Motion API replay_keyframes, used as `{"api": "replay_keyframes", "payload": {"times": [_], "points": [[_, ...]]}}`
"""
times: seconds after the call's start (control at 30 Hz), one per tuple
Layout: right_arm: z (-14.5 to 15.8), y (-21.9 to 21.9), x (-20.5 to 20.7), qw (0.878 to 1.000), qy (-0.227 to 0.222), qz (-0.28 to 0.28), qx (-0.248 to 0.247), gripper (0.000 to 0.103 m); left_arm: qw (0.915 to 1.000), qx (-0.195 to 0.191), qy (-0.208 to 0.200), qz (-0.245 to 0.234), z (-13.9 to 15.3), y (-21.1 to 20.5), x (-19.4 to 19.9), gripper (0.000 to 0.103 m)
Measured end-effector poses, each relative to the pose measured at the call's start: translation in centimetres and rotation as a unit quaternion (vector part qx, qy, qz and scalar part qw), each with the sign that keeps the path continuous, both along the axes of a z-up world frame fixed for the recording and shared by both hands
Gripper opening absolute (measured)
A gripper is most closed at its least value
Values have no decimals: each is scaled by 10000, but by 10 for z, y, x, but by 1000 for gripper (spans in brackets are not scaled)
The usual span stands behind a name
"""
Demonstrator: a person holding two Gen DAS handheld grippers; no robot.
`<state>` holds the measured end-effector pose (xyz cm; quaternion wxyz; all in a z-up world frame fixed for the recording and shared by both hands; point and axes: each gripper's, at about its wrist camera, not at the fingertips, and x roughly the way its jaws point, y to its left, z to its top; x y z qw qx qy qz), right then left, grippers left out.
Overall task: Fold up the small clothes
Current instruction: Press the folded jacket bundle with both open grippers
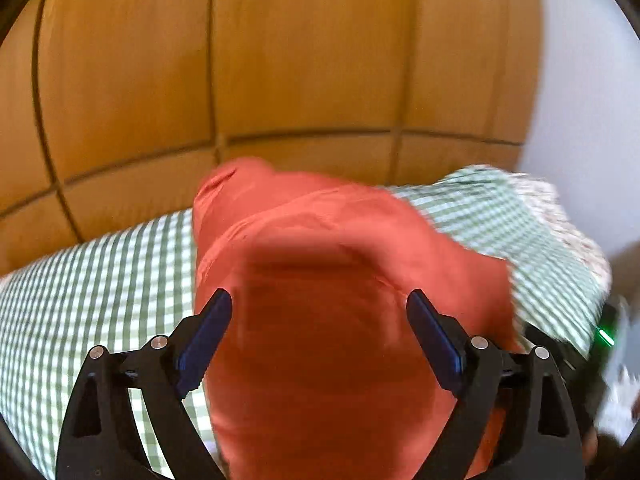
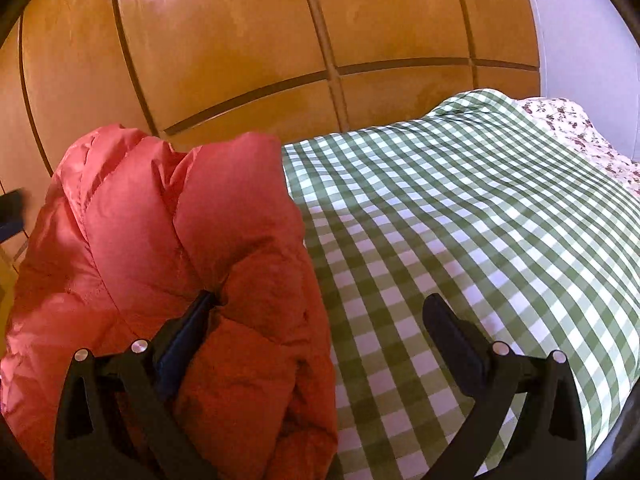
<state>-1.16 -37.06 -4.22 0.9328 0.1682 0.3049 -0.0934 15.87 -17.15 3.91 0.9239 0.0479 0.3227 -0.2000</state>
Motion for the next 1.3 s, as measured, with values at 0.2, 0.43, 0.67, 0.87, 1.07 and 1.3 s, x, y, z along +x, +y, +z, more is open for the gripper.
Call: {"api": "replay_keyframes", "payload": {"times": [0.2, 0.43, 0.67, 0.87, 1.07, 1.3], "points": [[-6, 0, -4, 9998, -96, -78, 163, 101, 9950, 816, -212, 539, -48, -30, 22, 98], [39, 19, -5, 9958, 300, -204, -843, 101, 9939, 746, -417, 696, -67, -25, 14, 99], [122, 62, -7, 9896, -290, -273, -1380, 101, 9930, 794, -420, 762, -71, -22, 12, 99], [83, 87, 47, 9869, 420, 8, -1560, 101, 9947, 626, -316, 754, -71, -16, 14, 99], [26, 45, 68, 9886, 492, -335, -1386, 101, 9969, 305, -64, 721, -72, -10, 24, 99], [-12, 11, 83, 9979, 633, 72, -101, 101, 9956, 463, 119, 806, -70, -16, 31, 99]]}}
